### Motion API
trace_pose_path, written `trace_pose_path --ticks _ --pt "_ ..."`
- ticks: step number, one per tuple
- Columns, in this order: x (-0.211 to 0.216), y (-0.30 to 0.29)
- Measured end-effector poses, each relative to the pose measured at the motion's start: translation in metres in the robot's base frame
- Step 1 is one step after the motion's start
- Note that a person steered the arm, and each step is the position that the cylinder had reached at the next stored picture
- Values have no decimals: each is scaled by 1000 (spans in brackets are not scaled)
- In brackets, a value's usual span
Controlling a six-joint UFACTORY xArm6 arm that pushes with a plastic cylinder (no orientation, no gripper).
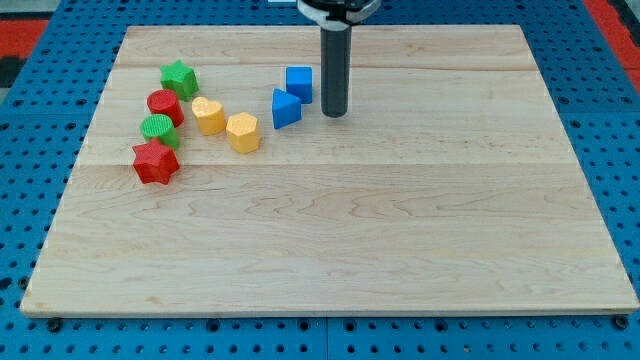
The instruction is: Push the blue cube into yellow heart
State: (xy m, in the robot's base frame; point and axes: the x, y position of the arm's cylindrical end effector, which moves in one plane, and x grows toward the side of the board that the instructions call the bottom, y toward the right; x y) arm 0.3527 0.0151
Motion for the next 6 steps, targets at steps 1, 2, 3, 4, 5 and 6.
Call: trace_pose_path --ticks 1,2,3,4,5,6 --pt "0 -70" --pt "-11 -80" --pt "-35 11" --pt "-59 34" --pt "-96 57" --pt "-88 -27"
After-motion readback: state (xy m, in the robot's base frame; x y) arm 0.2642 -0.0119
